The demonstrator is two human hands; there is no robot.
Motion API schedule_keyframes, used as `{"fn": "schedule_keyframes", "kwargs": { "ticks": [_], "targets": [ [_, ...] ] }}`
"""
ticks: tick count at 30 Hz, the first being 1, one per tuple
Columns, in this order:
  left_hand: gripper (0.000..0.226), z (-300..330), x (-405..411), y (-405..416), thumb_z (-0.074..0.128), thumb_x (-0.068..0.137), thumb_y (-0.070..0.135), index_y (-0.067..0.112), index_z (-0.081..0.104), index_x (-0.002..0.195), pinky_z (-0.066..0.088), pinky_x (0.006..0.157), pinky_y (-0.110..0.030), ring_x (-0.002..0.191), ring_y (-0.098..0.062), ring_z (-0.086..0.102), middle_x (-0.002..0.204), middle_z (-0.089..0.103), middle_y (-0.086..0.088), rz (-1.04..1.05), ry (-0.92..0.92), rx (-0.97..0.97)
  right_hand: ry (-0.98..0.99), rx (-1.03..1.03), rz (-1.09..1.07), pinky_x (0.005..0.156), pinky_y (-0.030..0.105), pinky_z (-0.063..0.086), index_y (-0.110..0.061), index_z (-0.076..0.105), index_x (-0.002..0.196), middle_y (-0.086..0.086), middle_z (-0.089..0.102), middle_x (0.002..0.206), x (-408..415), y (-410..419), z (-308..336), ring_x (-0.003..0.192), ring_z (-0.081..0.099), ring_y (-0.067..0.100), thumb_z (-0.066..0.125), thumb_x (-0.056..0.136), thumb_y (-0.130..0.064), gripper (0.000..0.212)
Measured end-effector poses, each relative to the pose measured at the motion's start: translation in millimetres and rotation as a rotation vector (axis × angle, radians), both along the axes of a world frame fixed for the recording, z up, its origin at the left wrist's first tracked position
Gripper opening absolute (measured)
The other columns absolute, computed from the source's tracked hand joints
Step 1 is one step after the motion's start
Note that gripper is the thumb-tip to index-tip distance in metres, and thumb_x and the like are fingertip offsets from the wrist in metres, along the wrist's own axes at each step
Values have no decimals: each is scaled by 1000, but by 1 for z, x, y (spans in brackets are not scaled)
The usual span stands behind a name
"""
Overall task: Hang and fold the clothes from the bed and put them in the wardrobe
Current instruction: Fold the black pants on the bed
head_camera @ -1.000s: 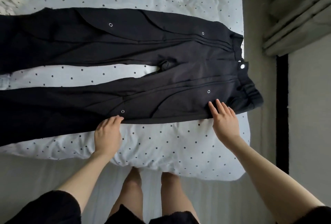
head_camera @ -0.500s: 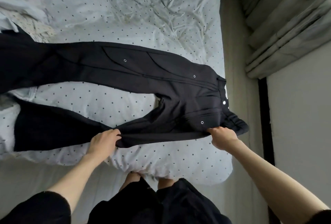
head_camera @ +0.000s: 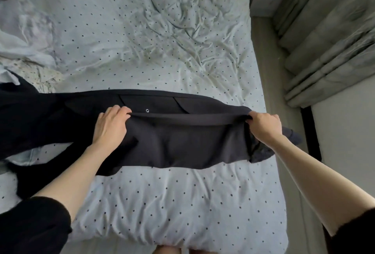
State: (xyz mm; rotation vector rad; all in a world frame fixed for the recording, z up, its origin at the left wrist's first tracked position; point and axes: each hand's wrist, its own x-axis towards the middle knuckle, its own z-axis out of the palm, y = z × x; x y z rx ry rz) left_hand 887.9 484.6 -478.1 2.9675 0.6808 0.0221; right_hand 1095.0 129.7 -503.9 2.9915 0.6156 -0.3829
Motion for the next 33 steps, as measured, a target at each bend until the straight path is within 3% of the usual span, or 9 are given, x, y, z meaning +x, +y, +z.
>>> {"fn": "schedule_keyframes", "kwargs": {
  "ticks": [6, 9, 13, 16, 20, 23, 26, 33],
  "targets": [
    [21, -32, 65, 45, 51, 94, 7, 0, 63, 111, 38, 81, -48, 96, -40, 55, 101, 62, -21, -7, 38, -9, -31, 21, -86, 85, 40, 29, -9, 60, 99, 11, 63, 99, 46, 43, -39, 96, 52, 31, 42, 96, -20, 21],
    [22, -49, 84, 60, 51, 96, 15, 4, 62, 111, 36, 87, -46, 102, -37, 52, 107, 61, -17, 14, 82, -44, 4, 17, -154, 99, 45, 26, -11, 52, 122, 11, 56, 121, 46, 58, -61, 115, 46, 30, 41, 95, -18, 30],
    [21, -68, 95, 65, 53, 95, 21, 7, 61, 109, 35, 86, -44, 103, -33, 53, 107, 62, -12, 21, 123, -82, 21, 193, -250, 112, 57, 9, -18, 24, 147, 7, 22, 154, 25, 82, -74, 142, 18, 26, 36, 98, -19, 51],
    [19, -73, 98, 68, 55, 93, 21, 8, 61, 106, 35, 85, -43, 99, -33, 55, 102, 63, -11, 16, 131, -76, 21, 298, -154, 111, 60, 5, -24, 19, 150, 6, 14, 158, -2, 107, -76, 145, 13, 27, 30, 98, -38, 54],
    [21, -75, 96, 65, 54, 93, 22, 8, 61, 106, 32, 85, -44, 98, -33, 53, 101, 61, -12, 33, 103, -66, 195, 191, -38, 112, 60, -3, -32, 5, 151, -2, -2, 160, -9, 126, -94, 146, -8, 22, 16, 96, -54, 60],
    [25, -69, 84, 62, 54, 94, 27, 9, 59, 110, 26, 89, -46, 101, -33, 49, 102, 59, -13, 62, 60, 14, 238, 186, -81, 112, 62, -3, -31, 2, 151, -4, -7, 159, 5, 133, -96, 145, -13, 22, 20, 97, -52, 60],
    [32, -58, 56, 63, 55, 93, 27, 8, 57, 118, 25, 92, -48, 105, -35, 46, 108, 57, -16, 127, 76, 71, 161, 215, -82, 109, 64, -3, -29, 3, 151, 0, -8, 159, 4, 149, -79, 145, -12, 24, 22, 98, -48, 59],
    [44, -42, -36, 90, 51, 95, 26, 16, 41, 137, 28, 97, -43, 116, -27, 46, 126, 51, -8, 373, 281, -45, 185, 332, 270, 110, 61, -9, -28, 7, 151, 1, -6, 159, -86, 231, -38, 146, -12, 21, 22, 99, -48, 57]
  ]
}}
